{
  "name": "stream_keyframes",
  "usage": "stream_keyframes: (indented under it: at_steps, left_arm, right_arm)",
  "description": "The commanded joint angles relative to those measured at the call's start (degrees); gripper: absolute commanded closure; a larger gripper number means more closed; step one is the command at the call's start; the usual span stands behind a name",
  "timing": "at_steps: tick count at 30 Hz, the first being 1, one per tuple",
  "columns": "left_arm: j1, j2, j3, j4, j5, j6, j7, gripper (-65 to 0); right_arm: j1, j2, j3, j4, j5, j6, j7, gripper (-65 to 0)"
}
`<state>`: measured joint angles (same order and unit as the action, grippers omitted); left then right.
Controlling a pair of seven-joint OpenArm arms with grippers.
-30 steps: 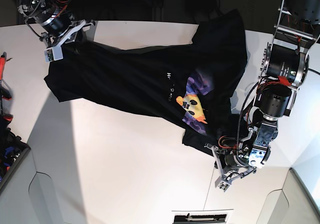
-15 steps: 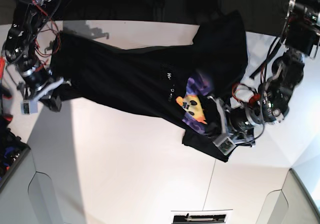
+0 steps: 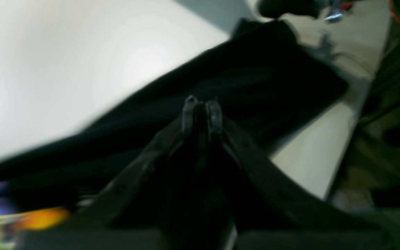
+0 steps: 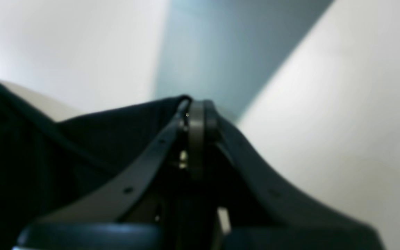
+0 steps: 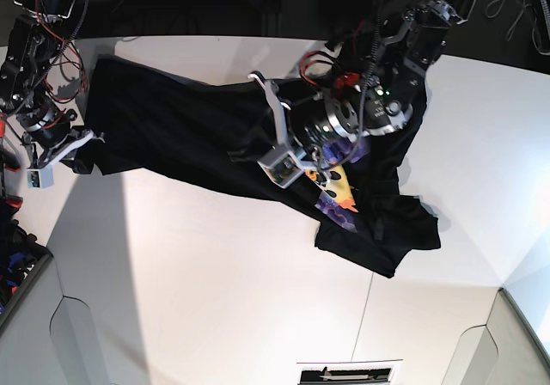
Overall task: Layout the t-shirt on the table in an organized manner, then fold the t-shirt properly
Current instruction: 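Reach the left gripper over the shirt and pinch the collar area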
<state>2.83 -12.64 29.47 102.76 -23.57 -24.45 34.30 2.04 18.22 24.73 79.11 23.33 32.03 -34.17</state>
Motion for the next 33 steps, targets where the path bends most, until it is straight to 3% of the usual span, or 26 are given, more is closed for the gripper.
stream_keyframes:
  at_steps: [1,11,22,24,29,33]
  left_arm:
    - [-0.20,0.83,1.46,-0.63,-0.35,-0.22,-0.68,-4.6]
    - [2.36,7.98,14.43,-5.68,6.14,-0.17,-0.98,-4.6]
    - [2.71,12.26,14.64,-10.25,10.75,0.00,-3.28,-4.6]
    - [2.38,12.85,14.64,-10.25,11.93,1.57,-3.48,-4.6]
    - [-0.09,12.96,14.64,-10.25,12.57,2.43,-4.55,-4.6]
    - [-2.73,12.96,14.64,-10.29,13.05,2.43,-4.59,-4.6]
  right_arm:
    - [0.15,0.31,0.24,0.81,0.72,0.42,0.68,0.0]
    - [0.15,-1.40,-1.25,-0.07,-1.09,0.39,0.96,0.0]
    - [0.79,-1.40,-1.25,-6.38,-1.20,0.42,1.57,0.0]
    - [0.76,-1.40,-1.25,-6.38,-1.01,0.42,1.55,0.0]
    - [0.85,-1.53,-1.25,-6.19,4.98,1.22,1.55,0.0]
    - [1.09,-2.36,-1.25,-6.21,5.18,1.20,1.31,0.0]
